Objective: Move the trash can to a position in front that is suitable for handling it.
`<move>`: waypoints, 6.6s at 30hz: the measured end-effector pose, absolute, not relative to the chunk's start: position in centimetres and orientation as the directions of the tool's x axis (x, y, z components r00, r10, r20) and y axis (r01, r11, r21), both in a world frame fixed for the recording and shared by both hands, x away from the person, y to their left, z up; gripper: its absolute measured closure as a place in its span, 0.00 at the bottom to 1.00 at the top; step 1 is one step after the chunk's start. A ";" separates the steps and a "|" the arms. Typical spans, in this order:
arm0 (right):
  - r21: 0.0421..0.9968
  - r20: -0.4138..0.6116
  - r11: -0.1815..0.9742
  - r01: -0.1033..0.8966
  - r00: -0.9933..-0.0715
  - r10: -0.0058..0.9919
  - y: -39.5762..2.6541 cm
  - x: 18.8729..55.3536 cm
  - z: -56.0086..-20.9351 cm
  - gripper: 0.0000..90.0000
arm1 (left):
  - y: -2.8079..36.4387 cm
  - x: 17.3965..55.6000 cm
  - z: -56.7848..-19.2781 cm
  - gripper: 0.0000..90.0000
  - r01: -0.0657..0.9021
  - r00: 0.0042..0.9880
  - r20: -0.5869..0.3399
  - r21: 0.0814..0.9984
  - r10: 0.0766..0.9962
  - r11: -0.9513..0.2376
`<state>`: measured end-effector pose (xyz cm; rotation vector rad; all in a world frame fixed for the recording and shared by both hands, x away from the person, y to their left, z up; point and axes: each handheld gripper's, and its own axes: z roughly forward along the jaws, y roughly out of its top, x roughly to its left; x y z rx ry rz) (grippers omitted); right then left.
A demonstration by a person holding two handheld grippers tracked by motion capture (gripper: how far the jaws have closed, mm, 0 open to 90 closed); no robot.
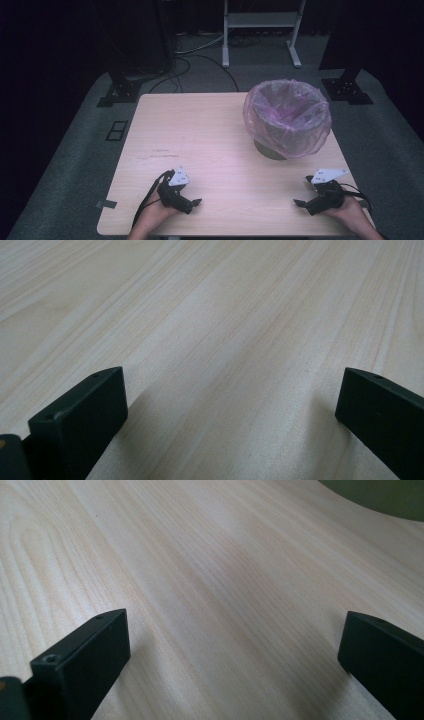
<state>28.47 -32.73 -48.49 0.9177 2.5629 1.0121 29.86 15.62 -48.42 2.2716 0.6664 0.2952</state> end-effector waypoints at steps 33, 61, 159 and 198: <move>0.780 0.072 0.431 0.454 -0.749 0.659 -34.7 27.8 -43.1 0.00 | 15.7 30.0 -48.4 0.00 0.371 0.842 0.014 0.710 0.539 -0.598; 0.844 0.050 0.352 0.405 -0.713 0.700 -35.8 28.0 -36.6 0.00 | 15.7 30.0 -48.4 0.00 0.371 0.842 0.015 0.710 0.540 -0.599; 0.699 0.080 0.416 0.582 -0.641 0.763 -31.5 43.7 -30.1 0.88 | 15.7 29.9 -48.4 0.00 0.372 0.841 0.012 0.713 0.540 -0.595; 0.763 0.057 0.497 0.414 -0.809 0.586 -25.6 36.7 -27.8 0.64 | 15.7 29.9 -48.4 0.00 0.372 0.842 0.012 0.710 0.539 -0.597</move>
